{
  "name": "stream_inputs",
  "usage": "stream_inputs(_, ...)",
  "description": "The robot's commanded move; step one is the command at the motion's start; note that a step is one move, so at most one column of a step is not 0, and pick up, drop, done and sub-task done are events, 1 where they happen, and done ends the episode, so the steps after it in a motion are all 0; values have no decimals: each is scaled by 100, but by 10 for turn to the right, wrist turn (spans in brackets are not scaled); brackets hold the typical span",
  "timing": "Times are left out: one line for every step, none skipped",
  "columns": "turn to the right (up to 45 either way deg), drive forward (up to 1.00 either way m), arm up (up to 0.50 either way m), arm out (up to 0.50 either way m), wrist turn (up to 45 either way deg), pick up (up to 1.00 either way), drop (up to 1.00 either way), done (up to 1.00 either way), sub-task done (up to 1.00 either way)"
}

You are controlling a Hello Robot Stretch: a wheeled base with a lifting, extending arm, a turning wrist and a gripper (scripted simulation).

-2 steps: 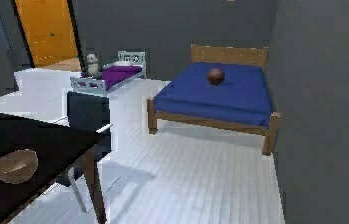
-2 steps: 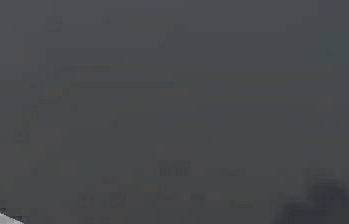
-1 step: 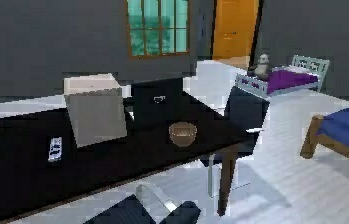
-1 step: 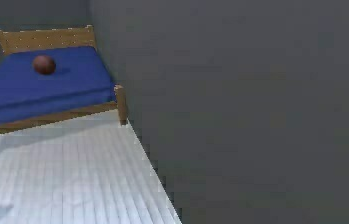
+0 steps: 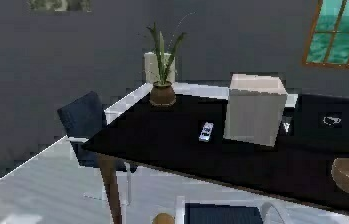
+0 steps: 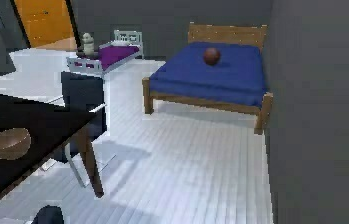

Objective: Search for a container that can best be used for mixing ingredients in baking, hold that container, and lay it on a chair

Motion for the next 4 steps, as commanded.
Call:
stream_inputs(-390, 0, 0, 0, 0, 0, 0, 0, 0)
stream_inputs(450, 0, 0, 0, 0, 0, 0, 0, 0)
stream_inputs(450, 0, 0, 0, 0, 0, 0, 0, 0)
stream_inputs(360, 0, 0, 0, 0, 0, 0, 0, 0)
